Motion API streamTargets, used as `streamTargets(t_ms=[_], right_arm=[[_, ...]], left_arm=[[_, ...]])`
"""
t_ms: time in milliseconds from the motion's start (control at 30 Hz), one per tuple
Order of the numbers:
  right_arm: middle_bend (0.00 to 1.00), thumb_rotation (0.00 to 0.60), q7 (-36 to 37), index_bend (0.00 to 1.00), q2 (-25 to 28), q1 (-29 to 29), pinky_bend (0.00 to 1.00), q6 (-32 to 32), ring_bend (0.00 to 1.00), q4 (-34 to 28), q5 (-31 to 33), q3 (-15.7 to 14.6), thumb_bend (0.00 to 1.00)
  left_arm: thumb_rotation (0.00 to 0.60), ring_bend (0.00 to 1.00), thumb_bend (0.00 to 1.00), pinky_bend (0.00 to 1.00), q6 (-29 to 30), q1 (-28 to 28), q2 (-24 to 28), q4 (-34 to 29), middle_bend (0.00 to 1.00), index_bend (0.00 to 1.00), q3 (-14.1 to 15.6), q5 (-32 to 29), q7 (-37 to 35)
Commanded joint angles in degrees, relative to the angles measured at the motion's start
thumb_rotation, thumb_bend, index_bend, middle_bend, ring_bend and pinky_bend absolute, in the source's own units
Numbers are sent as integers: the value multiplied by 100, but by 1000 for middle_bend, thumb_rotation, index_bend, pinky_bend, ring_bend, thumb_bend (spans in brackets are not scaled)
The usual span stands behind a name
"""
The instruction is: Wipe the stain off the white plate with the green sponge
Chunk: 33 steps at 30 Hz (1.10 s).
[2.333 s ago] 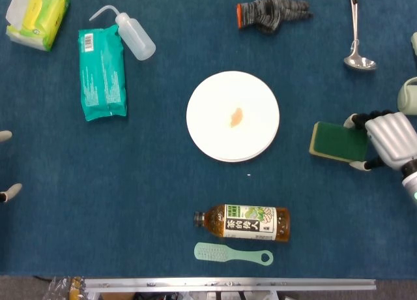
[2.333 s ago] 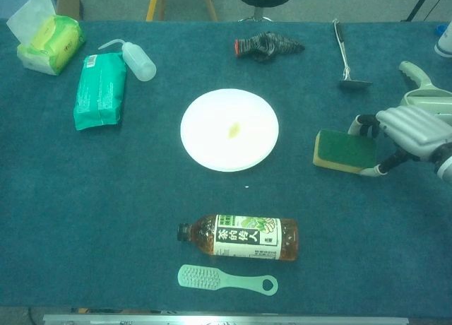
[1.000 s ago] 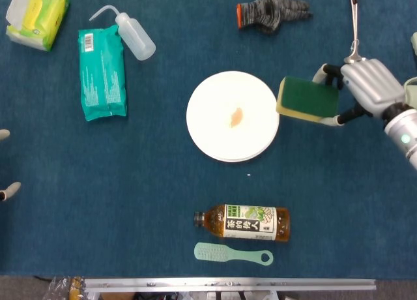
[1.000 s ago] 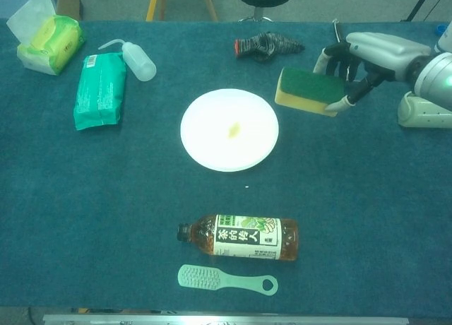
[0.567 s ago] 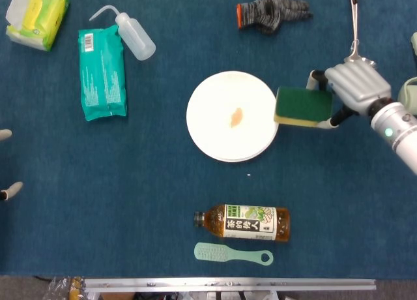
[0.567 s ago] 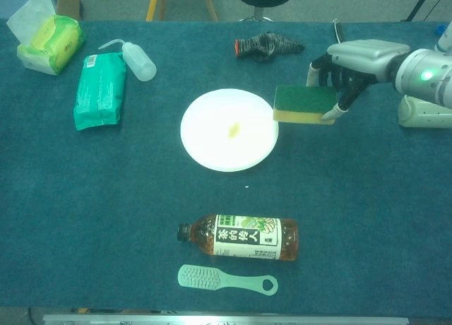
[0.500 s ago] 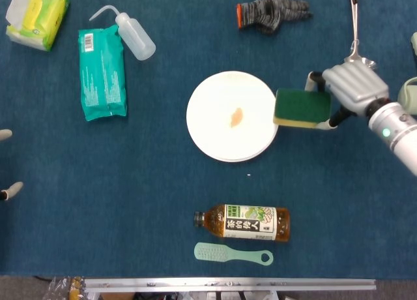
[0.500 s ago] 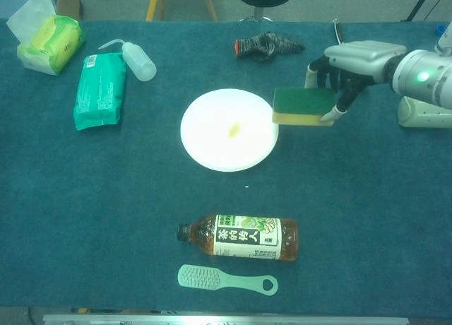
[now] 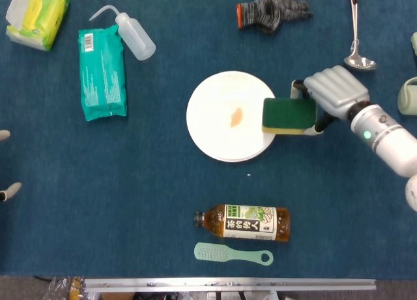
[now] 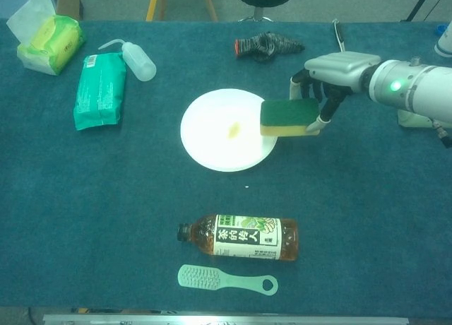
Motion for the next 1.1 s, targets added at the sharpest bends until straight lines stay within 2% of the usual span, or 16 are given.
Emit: streamTargets(t_ms=[33, 467, 867, 1100], right_arm=[[531, 600, -5, 479, -65, 71, 430, -44, 470, 62, 26, -41, 130], [538, 600, -221, 479, -331, 543, 430, -156, 476, 335, 334, -199, 131], [546, 600, -944, 479, -572, 1206, 430, 76, 484, 416, 1043, -430, 132], [546, 600, -1151, 480, -741, 1389, 430, 184, 484, 505, 1336, -585, 132]], left_arm=[[600, 56, 107, 259, 3, 2, -4, 8, 30, 233, -3, 0, -14], [600, 56, 107, 259, -34, 13, -43, 77, 30, 233, 13, -10, -88], [600, 56, 106, 259, -23, 15, -69, 111, 30, 233, 16, 14, -135], [600, 56, 107, 259, -26, 43, -100, 181, 30, 233, 31, -1, -197]])
